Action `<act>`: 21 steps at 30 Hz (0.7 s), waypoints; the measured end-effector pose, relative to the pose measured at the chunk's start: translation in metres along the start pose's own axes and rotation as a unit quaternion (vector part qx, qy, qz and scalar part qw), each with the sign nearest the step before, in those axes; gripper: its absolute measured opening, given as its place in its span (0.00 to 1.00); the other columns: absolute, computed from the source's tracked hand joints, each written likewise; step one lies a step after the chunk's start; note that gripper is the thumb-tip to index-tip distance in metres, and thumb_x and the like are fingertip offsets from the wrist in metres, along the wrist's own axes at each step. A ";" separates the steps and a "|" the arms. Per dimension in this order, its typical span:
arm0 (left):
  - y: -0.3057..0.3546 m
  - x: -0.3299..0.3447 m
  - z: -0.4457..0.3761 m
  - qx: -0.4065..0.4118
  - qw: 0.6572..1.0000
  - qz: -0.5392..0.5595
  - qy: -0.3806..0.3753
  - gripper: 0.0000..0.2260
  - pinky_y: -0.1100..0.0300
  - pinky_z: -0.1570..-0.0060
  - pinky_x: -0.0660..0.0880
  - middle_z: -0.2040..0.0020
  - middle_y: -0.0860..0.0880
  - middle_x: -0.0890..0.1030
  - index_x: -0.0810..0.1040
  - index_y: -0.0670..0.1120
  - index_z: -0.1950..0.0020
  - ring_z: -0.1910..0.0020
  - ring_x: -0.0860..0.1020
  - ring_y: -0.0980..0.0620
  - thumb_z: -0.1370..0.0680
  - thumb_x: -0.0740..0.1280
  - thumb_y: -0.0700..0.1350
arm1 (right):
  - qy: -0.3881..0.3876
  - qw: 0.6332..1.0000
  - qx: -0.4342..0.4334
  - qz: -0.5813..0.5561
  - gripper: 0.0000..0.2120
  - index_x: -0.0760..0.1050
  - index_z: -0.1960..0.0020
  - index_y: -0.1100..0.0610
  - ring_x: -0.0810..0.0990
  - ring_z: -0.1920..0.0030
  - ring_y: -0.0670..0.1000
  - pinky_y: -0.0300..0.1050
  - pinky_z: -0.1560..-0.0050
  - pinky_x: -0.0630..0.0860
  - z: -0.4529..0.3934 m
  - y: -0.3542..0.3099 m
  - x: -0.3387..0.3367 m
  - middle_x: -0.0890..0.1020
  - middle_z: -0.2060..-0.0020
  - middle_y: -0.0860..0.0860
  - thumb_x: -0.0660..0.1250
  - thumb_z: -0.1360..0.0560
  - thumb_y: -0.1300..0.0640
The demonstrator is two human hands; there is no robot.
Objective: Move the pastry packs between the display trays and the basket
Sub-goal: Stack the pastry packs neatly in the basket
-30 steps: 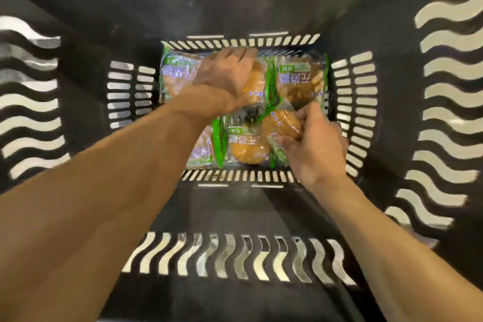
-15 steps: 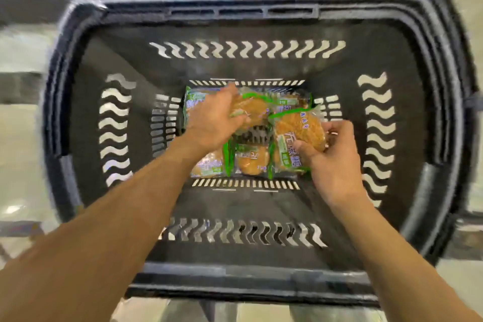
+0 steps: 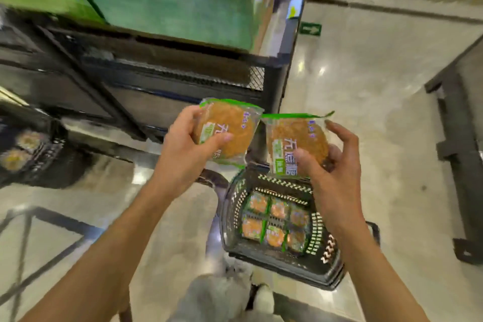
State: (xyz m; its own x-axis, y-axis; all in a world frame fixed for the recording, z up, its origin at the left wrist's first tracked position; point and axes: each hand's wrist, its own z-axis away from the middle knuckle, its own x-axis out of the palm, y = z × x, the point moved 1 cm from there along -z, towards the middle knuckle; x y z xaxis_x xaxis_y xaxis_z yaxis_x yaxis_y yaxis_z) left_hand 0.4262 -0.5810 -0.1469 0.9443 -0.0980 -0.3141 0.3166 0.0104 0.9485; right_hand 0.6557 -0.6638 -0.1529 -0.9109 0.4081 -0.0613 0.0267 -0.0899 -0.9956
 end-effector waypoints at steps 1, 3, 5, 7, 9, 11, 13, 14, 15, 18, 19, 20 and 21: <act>0.022 -0.020 0.011 0.018 1.000 0.003 0.022 0.18 0.62 0.55 0.77 0.52 0.49 0.84 0.76 0.47 0.42 0.57 0.81 0.55 0.28 0.79 0.43 | -0.008 1.000 -0.025 0.002 0.28 0.69 0.34 0.44 0.84 0.58 0.47 0.43 0.57 0.81 0.007 -0.023 0.011 0.85 0.55 0.51 0.74 0.26 0.66; 0.055 -0.061 0.030 0.051 0.997 0.011 0.060 0.18 0.61 0.54 0.78 0.52 0.50 0.84 0.76 0.46 0.41 0.56 0.82 0.53 0.27 0.78 0.43 | -0.022 0.998 -0.064 0.006 0.29 0.69 0.34 0.43 0.85 0.57 0.48 0.47 0.54 0.82 0.020 -0.062 0.033 0.86 0.55 0.50 0.74 0.26 0.66; 0.076 -0.101 0.041 0.064 0.994 0.028 0.080 0.19 0.55 0.51 0.80 0.50 0.49 0.85 0.76 0.47 0.40 0.52 0.83 0.49 0.27 0.78 0.44 | -0.039 0.994 -0.102 0.011 0.29 0.69 0.35 0.42 0.85 0.58 0.48 0.46 0.54 0.81 0.028 -0.093 0.055 0.86 0.56 0.49 0.74 0.26 0.66; 0.088 -0.141 0.043 0.078 0.992 0.031 0.093 0.19 0.51 0.49 0.81 0.50 0.49 0.85 0.77 0.47 0.40 0.51 0.83 0.49 0.27 0.78 0.44 | -0.058 0.990 -0.131 0.015 0.29 0.69 0.35 0.43 0.84 0.58 0.47 0.44 0.57 0.80 0.033 -0.123 0.081 0.85 0.57 0.49 0.74 0.27 0.67; 0.092 -0.180 0.032 0.103 0.989 0.027 0.102 0.17 0.53 0.51 0.80 0.52 0.51 0.85 0.77 0.51 0.41 0.52 0.83 0.49 0.27 0.78 0.45 | -0.067 0.986 -0.151 0.011 0.29 0.69 0.34 0.46 0.85 0.58 0.47 0.40 0.58 0.80 0.031 -0.150 0.113 0.85 0.55 0.51 0.74 0.27 0.68; 0.095 -0.215 0.014 0.119 0.988 0.026 0.098 0.16 0.60 0.55 0.78 0.54 0.54 0.85 0.77 0.55 0.43 0.54 0.83 0.53 0.27 0.78 0.46 | -0.068 0.984 -0.163 0.017 0.28 0.69 0.34 0.47 0.86 0.56 0.48 0.42 0.57 0.81 0.023 -0.169 0.148 0.85 0.53 0.53 0.74 0.26 0.68; 0.091 -0.249 -0.010 0.128 0.988 0.027 0.084 0.16 0.64 0.55 0.77 0.54 0.56 0.84 0.77 0.55 0.44 0.55 0.82 0.57 0.27 0.78 0.46 | -0.060 0.981 -0.178 0.041 0.28 0.70 0.35 0.44 0.86 0.53 0.51 0.51 0.51 0.83 0.013 -0.179 0.188 0.85 0.52 0.55 0.75 0.27 0.66; 0.087 -0.266 -0.022 0.127 0.989 0.024 0.073 0.16 0.63 0.55 0.77 0.54 0.57 0.84 0.77 0.54 0.43 0.54 0.82 0.57 0.27 0.78 0.46 | -0.056 0.980 -0.181 0.055 0.29 0.70 0.35 0.42 0.86 0.52 0.53 0.57 0.48 0.82 0.007 -0.182 0.207 0.85 0.51 0.55 0.76 0.27 0.65; 0.082 -0.284 -0.038 0.129 0.989 0.015 0.064 0.16 0.61 0.53 0.78 0.53 0.57 0.84 0.77 0.54 0.43 0.54 0.82 0.57 0.28 0.78 0.47 | -0.047 0.979 -0.186 0.065 0.29 0.71 0.35 0.42 0.86 0.51 0.53 0.60 0.46 0.82 -0.001 -0.186 0.227 0.85 0.52 0.54 0.76 0.27 0.65; 0.071 -0.335 -0.086 0.119 0.992 0.006 0.049 0.17 0.55 0.50 0.79 0.53 0.56 0.83 0.77 0.54 0.43 0.52 0.82 0.54 0.28 0.78 0.48 | -0.030 0.978 -0.188 0.083 0.28 0.71 0.34 0.47 0.85 0.50 0.50 0.58 0.44 0.81 -0.022 -0.198 0.276 0.85 0.52 0.52 0.76 0.28 0.66; 0.070 -0.346 -0.102 0.116 0.992 0.004 0.041 0.17 0.55 0.50 0.79 0.54 0.56 0.83 0.76 0.55 0.43 0.52 0.82 0.54 0.28 0.78 0.48 | -0.024 0.980 -0.181 0.083 0.28 0.72 0.34 0.48 0.85 0.50 0.49 0.56 0.44 0.81 -0.028 -0.202 0.287 0.85 0.51 0.51 0.76 0.28 0.66; 0.072 -0.355 -0.117 0.115 0.993 0.001 0.029 0.18 0.58 0.50 0.79 0.54 0.56 0.83 0.76 0.54 0.42 0.52 0.81 0.56 0.28 0.78 0.49 | -0.015 0.981 -0.176 0.085 0.28 0.72 0.35 0.47 0.85 0.50 0.49 0.53 0.44 0.82 -0.035 -0.206 0.294 0.85 0.51 0.49 0.76 0.28 0.66; 0.076 -0.359 -0.134 0.119 0.993 -0.003 0.014 0.19 0.63 0.50 0.78 0.54 0.57 0.82 0.75 0.55 0.41 0.51 0.81 0.60 0.28 0.78 0.48 | -0.005 0.980 -0.174 0.094 0.28 0.72 0.36 0.44 0.85 0.48 0.48 0.51 0.45 0.82 -0.041 -0.210 0.299 0.85 0.51 0.47 0.77 0.29 0.65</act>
State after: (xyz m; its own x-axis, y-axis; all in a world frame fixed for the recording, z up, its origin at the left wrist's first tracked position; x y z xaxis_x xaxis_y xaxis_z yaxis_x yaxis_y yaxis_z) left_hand 0.1227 -0.4118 0.0324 0.9456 -0.0688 -0.3181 0.2958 -0.2260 0.9281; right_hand 0.3944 -0.4854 0.0348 -0.8803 0.4048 -0.2474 0.3322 0.1539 -0.9306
